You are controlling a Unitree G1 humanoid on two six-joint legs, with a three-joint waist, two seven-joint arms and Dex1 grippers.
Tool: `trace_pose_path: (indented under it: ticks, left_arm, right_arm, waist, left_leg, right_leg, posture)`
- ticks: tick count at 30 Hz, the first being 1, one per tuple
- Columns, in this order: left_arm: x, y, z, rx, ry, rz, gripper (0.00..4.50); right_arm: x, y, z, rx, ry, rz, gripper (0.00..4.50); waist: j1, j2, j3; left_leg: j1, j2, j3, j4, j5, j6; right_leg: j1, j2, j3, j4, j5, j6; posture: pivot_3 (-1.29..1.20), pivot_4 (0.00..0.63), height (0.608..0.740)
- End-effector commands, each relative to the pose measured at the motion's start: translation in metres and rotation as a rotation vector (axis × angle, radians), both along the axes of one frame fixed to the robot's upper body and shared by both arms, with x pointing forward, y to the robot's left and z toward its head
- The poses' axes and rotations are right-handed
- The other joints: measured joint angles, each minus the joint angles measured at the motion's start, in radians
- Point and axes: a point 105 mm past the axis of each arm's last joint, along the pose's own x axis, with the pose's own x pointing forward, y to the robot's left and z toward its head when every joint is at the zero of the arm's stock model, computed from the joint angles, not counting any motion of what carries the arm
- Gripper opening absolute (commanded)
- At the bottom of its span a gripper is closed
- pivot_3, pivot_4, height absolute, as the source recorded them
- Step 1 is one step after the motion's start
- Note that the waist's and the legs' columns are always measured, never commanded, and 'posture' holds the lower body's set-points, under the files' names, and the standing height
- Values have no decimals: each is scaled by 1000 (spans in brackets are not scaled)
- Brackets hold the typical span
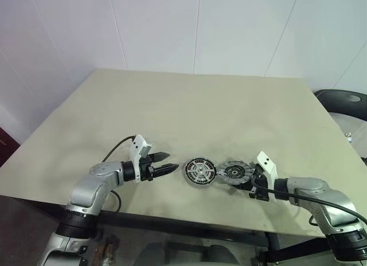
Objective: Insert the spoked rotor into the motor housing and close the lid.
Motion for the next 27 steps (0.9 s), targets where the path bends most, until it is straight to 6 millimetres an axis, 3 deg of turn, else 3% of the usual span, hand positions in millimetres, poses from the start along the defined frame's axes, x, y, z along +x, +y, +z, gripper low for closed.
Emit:
trace_pose_path:
  ticks: [1,5,11,15,22,27]
  left_arm:
    - [2,2,13,-13,-56,4,3254]
    - [1,1,14,-14,-60,6,3254]
    - [2,-2,18,-21,-68,9,3254]
    - [1,-5,18,-21,-67,4,3254]
    - [2,-4,20,-20,-66,4,3254]
    - [1,-5,21,-20,-63,3,3254]
  right_arm:
    - [7,-1,6,-13,-46,9,38]
    - [18,-2,4,-42,-97,-22,38]
    - [49,3,19,-27,-274,-147,38]
    - [44,9,17,-29,-278,-116,38]
    - [42,-1,9,-35,-233,-125,38]
    - [44,2,24,31,-221,-112,38]
  waist:
    - [0,0,0]
    - [0,0,0]
    - [-4,0,0]
    - [-2,0,0]
    - [-2,0,0]
    - [-3,0,0]
  left_leg:
    - [0,0,0,0,0,0]
    - [0,0,0,0,0,0]
    - [0,1,0,0,0,0]
    - [0,1,0,0,0,0]
    - [1,1,0,0,0,0]
    - [0,1,0,0,0,0]
  right_leg:
    - [0,0,0,0,0,0]
    - [0,0,0,0,0,0]
    - [0,1,0,1,0,0]
    - [-1,3,0,2,0,0]
    - [0,2,1,2,0,0]
    - [0,2,1,1,0,0]
  posture:
    - [0,0,740]
    - [0,0,740]
    - [0,0,740]
    - [0,0,740]
    - [0,0,740]
    - [0,0,740]
